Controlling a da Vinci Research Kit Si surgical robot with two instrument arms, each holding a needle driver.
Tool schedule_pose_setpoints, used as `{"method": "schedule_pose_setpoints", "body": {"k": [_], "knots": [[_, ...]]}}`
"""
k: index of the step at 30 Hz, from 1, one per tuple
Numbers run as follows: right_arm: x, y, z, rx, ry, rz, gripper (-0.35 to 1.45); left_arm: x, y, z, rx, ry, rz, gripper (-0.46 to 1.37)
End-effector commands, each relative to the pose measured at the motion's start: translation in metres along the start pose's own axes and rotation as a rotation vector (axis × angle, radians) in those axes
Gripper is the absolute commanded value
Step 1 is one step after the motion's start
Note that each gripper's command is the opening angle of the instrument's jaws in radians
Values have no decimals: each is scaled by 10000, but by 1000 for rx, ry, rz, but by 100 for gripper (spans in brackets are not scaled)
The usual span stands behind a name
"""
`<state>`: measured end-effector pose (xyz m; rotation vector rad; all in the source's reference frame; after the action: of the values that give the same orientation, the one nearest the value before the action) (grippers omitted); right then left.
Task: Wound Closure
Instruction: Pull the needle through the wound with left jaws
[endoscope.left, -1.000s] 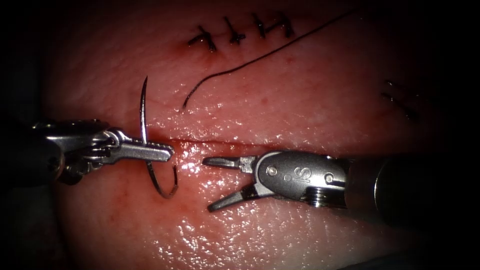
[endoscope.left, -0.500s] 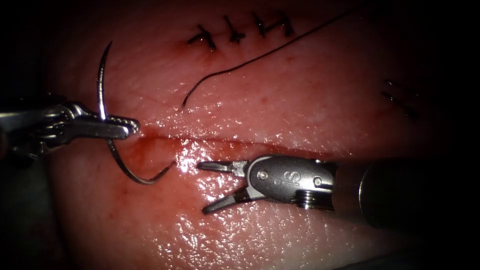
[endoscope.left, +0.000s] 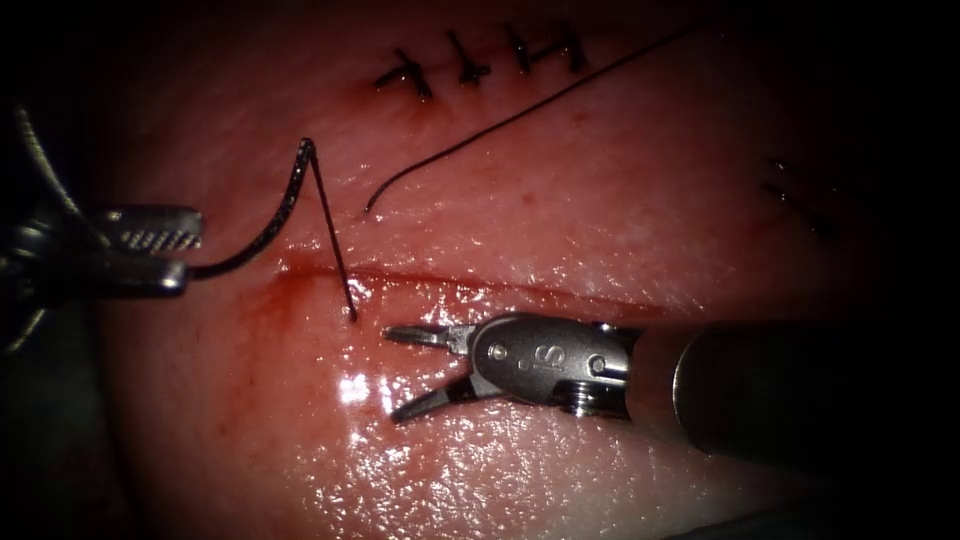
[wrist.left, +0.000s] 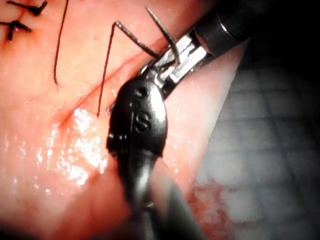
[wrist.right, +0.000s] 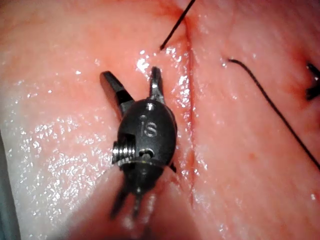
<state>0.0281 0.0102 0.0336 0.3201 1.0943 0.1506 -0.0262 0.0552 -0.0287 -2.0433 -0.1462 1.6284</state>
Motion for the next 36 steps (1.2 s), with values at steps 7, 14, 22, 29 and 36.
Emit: {"method": "schedule_pose_setpoints", "body": {"k": [7,14,22,29,36], "knots": [[0,0,0,2,-5,25,98,23,-13,-5,109,-84,352,-35],[-6,0,3,2,-9,58,98,40,-23,-7,163,-103,470,-35],[-8,0,3,-8,-13,109,97,44,-27,-16,209,-104,596,-35],[-8,0,3,-10,-12,139,102,34,-25,-21,220,-122,665,-35],[-5,-1,3,-9,-11,154,108,12,-20,-24,209,-133,664,-35]]}}
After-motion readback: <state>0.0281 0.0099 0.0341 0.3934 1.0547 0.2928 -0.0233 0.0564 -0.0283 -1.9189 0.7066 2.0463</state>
